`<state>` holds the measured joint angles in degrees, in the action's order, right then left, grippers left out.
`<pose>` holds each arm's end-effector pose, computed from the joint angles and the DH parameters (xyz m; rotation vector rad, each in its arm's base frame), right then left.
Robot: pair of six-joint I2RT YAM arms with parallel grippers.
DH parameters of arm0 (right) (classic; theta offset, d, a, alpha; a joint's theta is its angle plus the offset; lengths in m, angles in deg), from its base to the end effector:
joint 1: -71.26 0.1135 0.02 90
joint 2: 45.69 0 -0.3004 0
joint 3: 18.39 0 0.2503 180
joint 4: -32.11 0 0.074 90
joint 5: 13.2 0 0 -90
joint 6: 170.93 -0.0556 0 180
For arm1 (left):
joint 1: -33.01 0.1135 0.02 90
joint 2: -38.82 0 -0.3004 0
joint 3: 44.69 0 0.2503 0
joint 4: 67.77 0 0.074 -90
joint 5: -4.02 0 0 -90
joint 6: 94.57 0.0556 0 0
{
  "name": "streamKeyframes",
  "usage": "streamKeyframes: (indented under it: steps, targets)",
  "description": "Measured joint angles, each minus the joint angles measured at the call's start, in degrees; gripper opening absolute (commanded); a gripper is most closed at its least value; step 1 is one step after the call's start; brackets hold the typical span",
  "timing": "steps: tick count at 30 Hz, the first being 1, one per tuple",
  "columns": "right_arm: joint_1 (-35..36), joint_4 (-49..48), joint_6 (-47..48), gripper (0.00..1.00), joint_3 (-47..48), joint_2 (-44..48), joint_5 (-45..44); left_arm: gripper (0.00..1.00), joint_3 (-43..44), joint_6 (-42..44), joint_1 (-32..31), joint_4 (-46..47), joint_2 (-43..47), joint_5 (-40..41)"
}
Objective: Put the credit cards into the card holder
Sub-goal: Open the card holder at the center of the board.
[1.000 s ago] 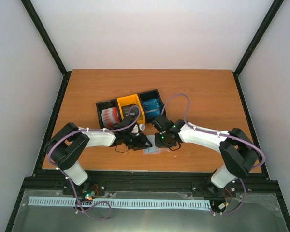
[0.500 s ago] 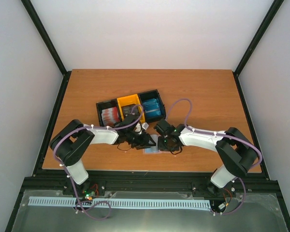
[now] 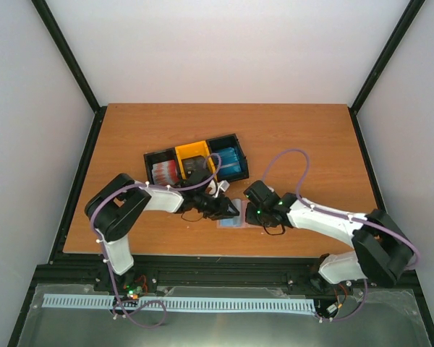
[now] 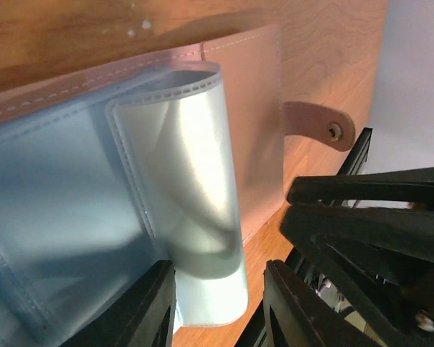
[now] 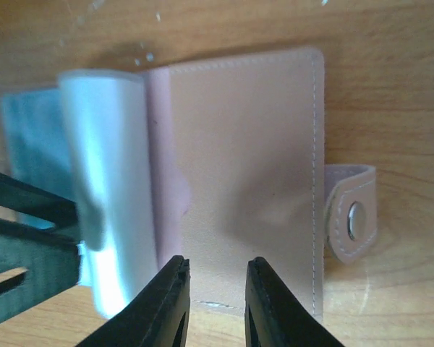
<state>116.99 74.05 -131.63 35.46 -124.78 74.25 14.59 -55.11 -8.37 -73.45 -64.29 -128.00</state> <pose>0.1692 0.1700 0.1823 0.1349 2.8154 0.3823 0.2332 -0.2550 0.1450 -0.1670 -2.7438 1.4483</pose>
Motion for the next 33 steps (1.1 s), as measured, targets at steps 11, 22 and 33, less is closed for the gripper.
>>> streamKeyframes:
  steps: [11,22,33]
  targets:
    - [-0.2,4.1,-3.5,0.25,0.0,11.5,-6.3,0.37,6.2,1.8,-2.2,-0.5,-3.1,0.7]
    - [-0.3,11.5,-7.8,0.25,0.0,18.4,-12.1,0.37,14.1,6.1,-9.1,-5.1,-9.1,5.9]
    - [-0.3,18.3,-12.2,0.25,0.0,26.3,-17.8,0.41,18.2,11.6,-14.3,-6.8,-10.3,9.1]
